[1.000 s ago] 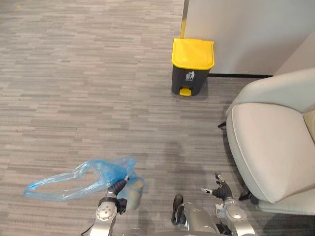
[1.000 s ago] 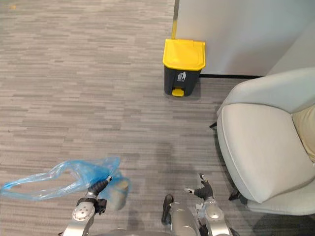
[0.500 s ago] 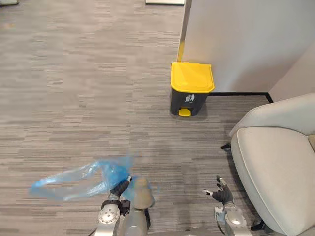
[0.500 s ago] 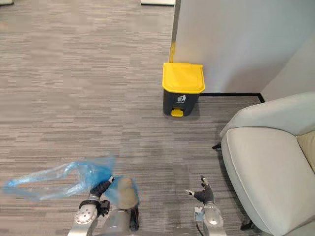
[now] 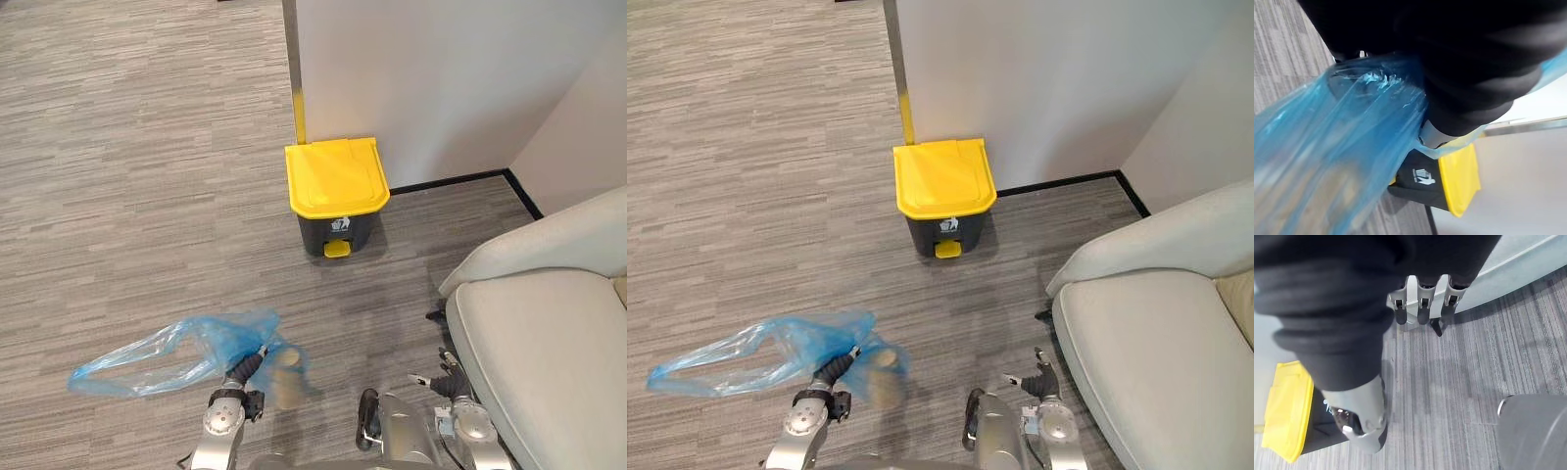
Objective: Gather rubbish on tea table into small bin, then transfer packed bag to large trash can.
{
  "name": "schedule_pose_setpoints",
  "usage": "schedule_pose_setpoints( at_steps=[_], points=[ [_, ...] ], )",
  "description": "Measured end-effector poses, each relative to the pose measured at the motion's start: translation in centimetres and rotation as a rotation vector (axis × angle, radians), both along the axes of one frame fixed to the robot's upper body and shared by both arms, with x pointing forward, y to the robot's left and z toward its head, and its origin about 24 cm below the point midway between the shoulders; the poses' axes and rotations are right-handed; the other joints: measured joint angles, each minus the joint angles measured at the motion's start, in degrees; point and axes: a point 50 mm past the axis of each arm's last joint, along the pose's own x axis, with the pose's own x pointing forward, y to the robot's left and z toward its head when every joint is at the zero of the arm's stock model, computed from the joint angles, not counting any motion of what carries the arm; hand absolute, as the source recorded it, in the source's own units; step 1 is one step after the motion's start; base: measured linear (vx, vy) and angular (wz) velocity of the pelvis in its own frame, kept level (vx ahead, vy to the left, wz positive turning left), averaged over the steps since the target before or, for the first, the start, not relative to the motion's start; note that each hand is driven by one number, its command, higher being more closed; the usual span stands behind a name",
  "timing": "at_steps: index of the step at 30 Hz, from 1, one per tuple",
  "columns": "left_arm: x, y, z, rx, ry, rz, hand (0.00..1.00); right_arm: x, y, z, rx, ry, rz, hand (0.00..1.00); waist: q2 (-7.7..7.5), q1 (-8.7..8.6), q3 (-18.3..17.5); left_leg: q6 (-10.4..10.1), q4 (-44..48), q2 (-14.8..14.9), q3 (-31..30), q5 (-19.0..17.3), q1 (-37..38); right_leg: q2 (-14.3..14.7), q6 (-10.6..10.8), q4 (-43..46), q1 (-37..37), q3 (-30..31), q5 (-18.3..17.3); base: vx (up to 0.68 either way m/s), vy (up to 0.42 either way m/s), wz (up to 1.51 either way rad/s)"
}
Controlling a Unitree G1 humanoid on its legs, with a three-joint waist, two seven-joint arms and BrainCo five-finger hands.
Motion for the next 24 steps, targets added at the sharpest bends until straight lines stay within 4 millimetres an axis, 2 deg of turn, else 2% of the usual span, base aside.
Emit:
schedule_pose_setpoints(
  at_steps=[1,2,3,4,5,6,7,8,9,10,11,13,15,16,18,19,20,21,22,24],
  points=[
    [-0.3,0.1,-0.1,-0.009,0.003,0.025,1.0,-0.6,0.3,-0.3,0.007,0.013,0.002,0.0,0.13,0.47,0.7,-0.3,10.9,1.8,-1.4,2.0,-2.7,0.7,-0.1,-3.0,5.2,-0.8,-2.2,0.24,-0.17,0.42],
    [-0.4,0.0,-0.1,-0.017,0.003,0.033,1.0,-0.8,0.3,-0.3,0.01,0.015,0.002,0.0,0.66,0.45,1.1,1.1,19.8,3.8,-1.6,4.4,-6.0,1.8,-0.7,-4.9,8.2,-1.1,-2.7,0.31,-0.096,0.16],
    [-1.2,0.2,-0.3,-0.022,0.017,0.055,1.0,-0.9,0.9,-0.2,0.024,0.005,0.004,0.0,0.2,2.59,0.8,3.1,36.0,7.8,-1.7,10.4,-13.8,3.3,-1.2,-8.8,12.9,-0.3,-2.7,0.21,0.005,-0.18],
    [-1.5,0.2,-0.4,-0.021,0.023,0.057,1.0,-0.8,1.3,-0.1,0.034,-0.004,0.01,0.0,0.33,3.51,0.7,3.1,38.2,7.8,-1.7,7.3,-16.4,3.3,-1.3,-9.5,13.2,0.0,-2.9,0.29,0.033,-0.37],
    [-1.6,0.2,-0.4,-0.02,0.027,0.056,1.0,-0.2,1.2,0.3,0.036,-0.031,0.002,0.0,-0.54,3.71,0.3,3.2,37.6,7.2,-1.1,2.7,-21.5,3.0,-1.4,-11.7,14.8,0.2,-2.9,0.29,0.033,-0.28],
    [-1.5,0.3,-0.4,-0.019,0.025,0.055,1.0,0.1,1.3,0.5,0.037,-0.043,0.004,0.0,-0.47,3.7,0.5,3.7,32.6,6.2,0.7,0.0,-24.7,2.6,-1.1,-13.4,16.1,0.5,-2.8,0.33,0.048,-0.2],
    [-1.6,0.3,-0.4,-0.02,0.026,0.056,1.0,0.4,1.3,0.6,0.038,-0.053,0.007,0.0,-0.48,3.74,0.5,4.0,29.2,5.4,1.8,-0.3,-26.0,2.3,-0.6,-13.9,16.8,0.9,-2.9,0.3,0.077,-0.18],
    [-1.7,0.2,-0.5,-0.021,0.03,0.057,1.0,0.5,1.4,0.7,0.039,-0.056,0.008,0.0,-0.46,3.78,0.5,4.2,23.5,3.9,3.1,-0.4,-27.4,1.8,0.4,-14.4,17.8,1.4,-3.1,0.35,0.128,-0.26],
    [-1.9,0.2,-0.6,-0.023,0.035,0.059,1.0,0.4,1.3,0.7,0.038,-0.055,0.004,0.0,-0.27,3.7,0.5,3.7,14.2,1.9,4.2,0.7,-27.6,1.2,2.2,-14.3,18.9,1.9,-3.7,0.56,0.245,-0.38],
    [-1.9,0.2,-0.7,-0.026,0.04,0.06,1.0,0.3,1.2,0.5,0.038,-0.045,-0.006,0.0,0.41,3.83,0.2,6.8,7.4,0.1,4.6,7.9,-26.0,1.1,4.2,-14.1,19.8,3.5,-4.9,0.55,0.232,-0.41],
    [-1.9,0.4,-0.7,-0.021,0.042,0.064,1.0,0.2,1.5,0.2,0.049,-0.029,-0.009,0.0,-1.21,4.01,0.0,6.7,6.1,-0.6,6.1,8.1,-24.6,0.3,4.4,-14.5,20.1,4.7,-5.1,0.45,0.172,-0.29],
    [-1.4,0.9,-0.3,-0.002,0.021,0.058,1.0,0.3,1.5,0.3,0.049,-0.041,-0.03,0.0,-3.3,4.19,-0.7,8.6,5.6,-2.5,7.6,6.6,-24.2,-1.1,4.8,-18.2,21.4,6.8,-3.2,0.39,0.108,-0.12],
    [-1.1,0.9,-0.1,0.005,0.014,0.049,1.0,0.8,1.5,0.5,0.048,-0.053,-0.029,0.0,-3.9,4.76,-0.6,9.4,6.3,-3.4,8.6,5.8,-22.8,-2.4,5.8,-17.4,22.2,8.4,-2.3,0.39,0.115,-0.19],
    [-1.1,0.8,-0.1,0.006,0.016,0.043,1.0,0.9,1.5,0.6,0.048,-0.057,-0.026,0.0,-3.92,4.92,-0.5,9.4,5.3,-4.1,9.2,5.2,-20.1,-3.2,6.7,-14.5,22.4,9.2,-1.7,0.31,0.069,-0.24],
    [-1.4,0.9,-0.2,0.007,0.022,0.042,1.0,0.8,1.4,0.4,0.045,-0.05,-0.025,0.0,-2.72,5.02,-1.1,7.9,2.6,-4.3,9.2,2.0,-15.2,-3.4,6.9,-4.0,19.8,9.9,-1.7,0.33,0.053,-0.2],
    [-1.6,1.1,-0.3,0.021,0.03,0.031,1.0,1.0,1.7,0.4,0.05,-0.048,-0.017,0.0,-3.13,4.96,-1.1,7.5,0.8,-4.9,9.3,1.0,-12.7,-4.7,9.3,6.5,15.7,10.7,-0.7,0.35,0.002,0.06],
    [-1.6,1.0,-0.3,0.029,0.033,0.013,1.0,0.9,1.8,0.3,0.049,-0.044,-0.011,0.0,-3.34,4.25,-1.1,7.7,-0.3,-5.4,9.0,0.3,-10.7,-6.0,12.9,16.1,11.8,11.2,2.1,0.35,-0.023,0.12],
    [-1.6,1.0,-0.3,0.029,0.032,0.013,1.0,0.7,1.8,0.3,0.048,-0.04,-0.01,0.0,-3.23,3.82,-1.0,7.6,-0.4,-5.4,8.8,-0.3,-9.9,-5.9,11.8,19.5,10.2,11.6,1.5,0.29,-0.071,0.17],
    [-1.7,1.5,-0.3,0.043,0.033,0.021,1.0,0.7,1.9,0.2,0.049,-0.037,-0.009,0.0,-3.03,3.56,-0.9,7.3,-0.7,-5.3,8.3,-1.2,-8.2,-5.7,9.2,23.6,7.0,11.6,-2.3,0.31,-0.095,0.12],
    [-1.6,1.7,-0.2,0.049,0.029,0.024,1.0,0.5,1.7,0.2,0.045,-0.035,-0.011,0.0,-2.38,3.21,-0.5,6.1,-1.4,-4.1,7.4,-2.7,-5.3,-3.4,6.3,24.4,1.6,10.8,-6.7,0.34,-0.159,0.18]
  ],
)
